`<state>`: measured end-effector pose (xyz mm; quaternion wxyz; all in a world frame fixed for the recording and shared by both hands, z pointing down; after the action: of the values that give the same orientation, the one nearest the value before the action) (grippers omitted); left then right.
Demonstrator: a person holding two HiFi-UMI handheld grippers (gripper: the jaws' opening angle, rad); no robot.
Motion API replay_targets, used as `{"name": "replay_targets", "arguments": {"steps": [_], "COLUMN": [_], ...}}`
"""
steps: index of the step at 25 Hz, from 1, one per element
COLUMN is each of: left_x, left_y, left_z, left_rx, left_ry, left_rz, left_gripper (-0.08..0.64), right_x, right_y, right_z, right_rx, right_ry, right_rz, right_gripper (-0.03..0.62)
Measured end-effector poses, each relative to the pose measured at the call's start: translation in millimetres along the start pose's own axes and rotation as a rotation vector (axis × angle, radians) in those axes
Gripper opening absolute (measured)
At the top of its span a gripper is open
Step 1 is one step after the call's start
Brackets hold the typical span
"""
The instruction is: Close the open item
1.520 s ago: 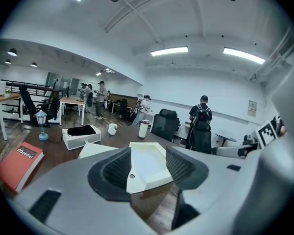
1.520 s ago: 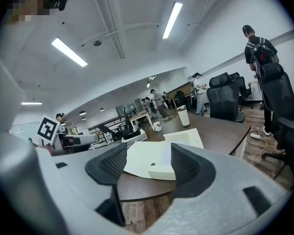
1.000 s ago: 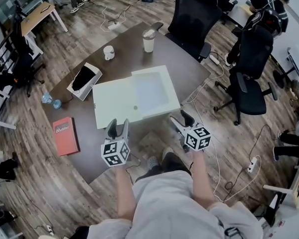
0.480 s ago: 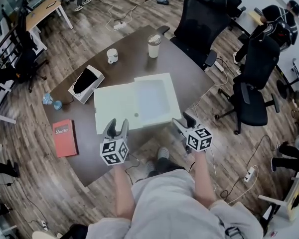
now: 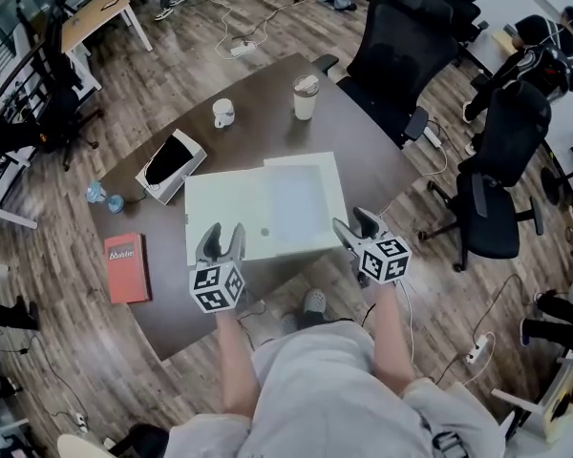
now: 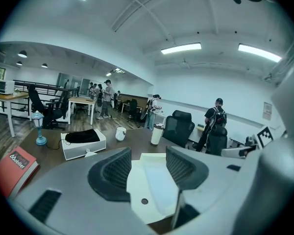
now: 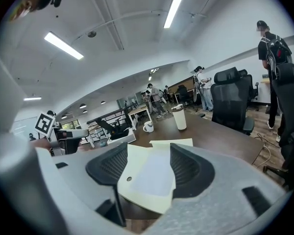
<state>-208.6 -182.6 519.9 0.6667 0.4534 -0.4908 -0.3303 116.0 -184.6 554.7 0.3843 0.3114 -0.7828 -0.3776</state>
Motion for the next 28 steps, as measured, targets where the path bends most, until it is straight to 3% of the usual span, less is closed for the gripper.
{"name": "replay_targets", "arguments": {"steps": [11, 14, 21, 28], "left_x": [25.0, 31.7, 39.5, 33.9], "left_y": [-13.2, -13.7, 6.9, 23.7], "left_z": [-3.9, -7.1, -26.2, -18.6], "left_rx": [0.049, 0.032, 0.028, 0.014], "left_ry": [-0.05, -0.054, -0.046, -0.084], "left_rz": [-0.001, -0.008, 0.017, 0.055], "left_gripper": [0.21, 0.21, 0.21, 0.21], "right_x": [16.8, 13.7, 12.3, 26.9], "right_y": [-20.7, -25.1, -12.0, 3.1], "right_z": [-32.2, -46.6, -63.5, -64.0], "right_rx": [-0.021, -0.013, 0.003, 0.004], "right_ry": [-0.015, -0.003, -0.01, -0.037], "right_rz": [-0.007, -0.014, 0.008, 0.054], "right_gripper": [0.275, 0.272, 0.267, 0.265]}}
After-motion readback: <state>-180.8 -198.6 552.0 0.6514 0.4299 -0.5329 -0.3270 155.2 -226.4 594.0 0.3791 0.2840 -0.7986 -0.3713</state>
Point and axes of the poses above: the fingertips, and each gripper's own axes: x forward along the fingers, z to its left, y out of its underside, the point moved 6 cm from there along -x, backward along the fingers, and after that the axes turned 7 degrees about x, right-handed, at the moved point
